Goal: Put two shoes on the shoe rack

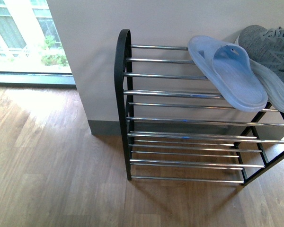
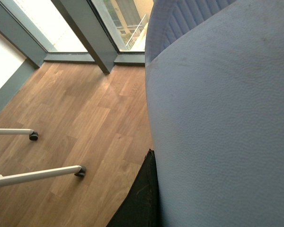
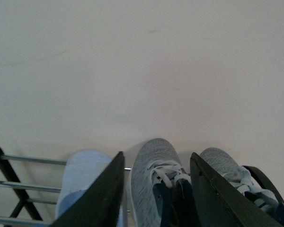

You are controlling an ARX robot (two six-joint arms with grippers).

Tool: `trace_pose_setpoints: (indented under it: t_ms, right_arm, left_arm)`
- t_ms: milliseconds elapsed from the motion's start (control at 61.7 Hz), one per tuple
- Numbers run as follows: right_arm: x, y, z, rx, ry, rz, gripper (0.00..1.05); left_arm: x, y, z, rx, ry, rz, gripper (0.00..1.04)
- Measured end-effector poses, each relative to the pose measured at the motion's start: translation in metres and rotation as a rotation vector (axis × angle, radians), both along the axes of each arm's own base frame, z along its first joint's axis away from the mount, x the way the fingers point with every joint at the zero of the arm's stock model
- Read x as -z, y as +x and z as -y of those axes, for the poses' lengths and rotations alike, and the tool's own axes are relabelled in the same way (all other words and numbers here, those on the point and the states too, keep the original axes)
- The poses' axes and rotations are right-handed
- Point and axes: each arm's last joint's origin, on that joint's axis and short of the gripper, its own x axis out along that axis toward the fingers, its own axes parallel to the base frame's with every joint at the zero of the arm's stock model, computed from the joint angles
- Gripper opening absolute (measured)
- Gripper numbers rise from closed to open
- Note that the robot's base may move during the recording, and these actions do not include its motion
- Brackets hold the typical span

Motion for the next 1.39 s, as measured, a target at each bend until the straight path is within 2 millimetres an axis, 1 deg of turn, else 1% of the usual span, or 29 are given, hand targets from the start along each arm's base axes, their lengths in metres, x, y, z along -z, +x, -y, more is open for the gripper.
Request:
trace_pose_setpoints:
  t_ms: [49,97,130,178,551,616,714,1022,1395]
  right_arm:
    - [0.005,-0.012,0.004,0.013,0.01,-0.007,0.21]
    - [0.008,-0.02,0.005,0.018,0.013,-0.014,0.14]
    - [0.011,-0.028,0.005,0.019,0.015,-0.02,0.07]
    - [0.013,-0.034,0.005,0.018,0.014,-0.023,0.01]
    - [0.024,-0.085,0.005,0.015,0.02,-0.021,0.01]
    - [0.03,-0.094,0.005,0.015,0.02,-0.005,0.01]
    - [0.036,-0.103,0.005,0.015,0.02,-0.031,0.01]
    - [0.034,-0.123,0.005,0.015,0.02,-0.022,0.01]
    - [0.025,-0.142,0.005,0.015,0.02,0.007,0.01]
  left_arm:
    - [0.0,0.0,0.0,0.0,0.0,0.0,0.02]
    - [0.0,0.0,0.0,0.0,0.0,0.0,0.02]
    - [0.0,0.0,0.0,0.0,0.0,0.0,0.02]
    - [0.0,0.0,0.0,0.0,0.0,0.0,0.02]
    - [0.0,0.0,0.0,0.0,0.0,0.0,0.02]
    - [0.0,0.0,0.0,0.0,0.0,0.0,0.02]
    - [0.0,0.0,0.0,0.0,0.0,0.0,0.02]
    - [0.0,0.0,0.0,0.0,0.0,0.0,0.02]
    - [0.0,0.0,0.0,0.0,0.0,0.0,0.02]
